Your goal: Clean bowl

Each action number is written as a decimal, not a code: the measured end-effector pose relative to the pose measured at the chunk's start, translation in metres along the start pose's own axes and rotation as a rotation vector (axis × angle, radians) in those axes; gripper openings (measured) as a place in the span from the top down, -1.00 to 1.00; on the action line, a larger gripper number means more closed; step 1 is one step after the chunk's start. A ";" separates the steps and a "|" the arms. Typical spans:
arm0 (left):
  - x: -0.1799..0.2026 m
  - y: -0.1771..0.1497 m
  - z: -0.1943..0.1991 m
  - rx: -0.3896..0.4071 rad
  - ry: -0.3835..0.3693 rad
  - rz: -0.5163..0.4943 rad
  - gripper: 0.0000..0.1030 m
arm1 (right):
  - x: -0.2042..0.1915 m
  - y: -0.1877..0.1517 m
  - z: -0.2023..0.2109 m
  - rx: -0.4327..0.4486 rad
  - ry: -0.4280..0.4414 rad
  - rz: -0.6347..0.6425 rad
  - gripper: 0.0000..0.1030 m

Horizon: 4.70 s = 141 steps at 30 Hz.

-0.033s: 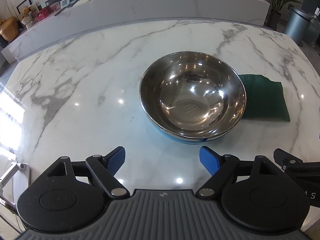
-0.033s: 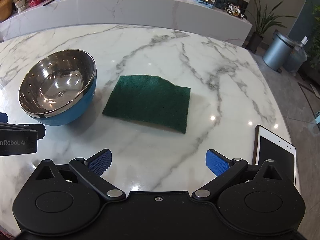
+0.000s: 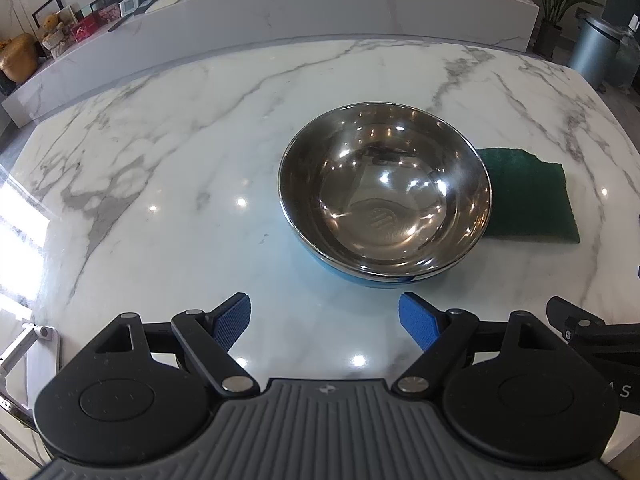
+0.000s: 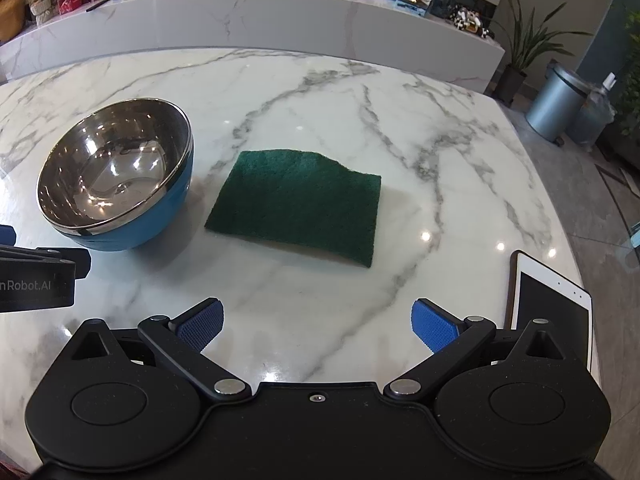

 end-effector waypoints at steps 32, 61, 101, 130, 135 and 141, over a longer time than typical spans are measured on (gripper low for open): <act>0.007 0.007 -0.005 -0.006 -0.016 -0.021 -0.57 | -0.004 0.000 0.001 0.001 0.010 -0.002 -0.95; 0.006 0.006 -0.007 -0.019 -0.015 -0.011 -0.57 | -0.006 0.001 0.000 -0.002 0.010 0.018 -0.95; -0.006 0.001 0.021 -0.069 -0.205 0.035 0.07 | -0.008 0.004 -0.006 0.006 0.014 0.030 -0.84; -0.009 0.057 -0.010 -0.097 -0.178 0.092 0.15 | 0.015 0.044 -0.014 -0.002 0.043 -0.015 -0.74; -0.009 0.056 -0.023 -0.109 -0.176 0.090 0.15 | 0.019 0.057 -0.038 -0.021 0.028 -0.017 -0.74; -0.008 0.057 -0.032 -0.113 -0.171 0.085 0.15 | 0.023 0.064 -0.054 -0.021 0.035 -0.044 -0.74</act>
Point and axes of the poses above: each gripper's, at about its wrist camera, not at the fingertips, and z roughly against the way its jaws point, x to its right, y to its top, the point moved 9 cm from there along -z, roughly the way its jaws point, and after that the axes turned 8 degrees about z, right-handed, at the moved point
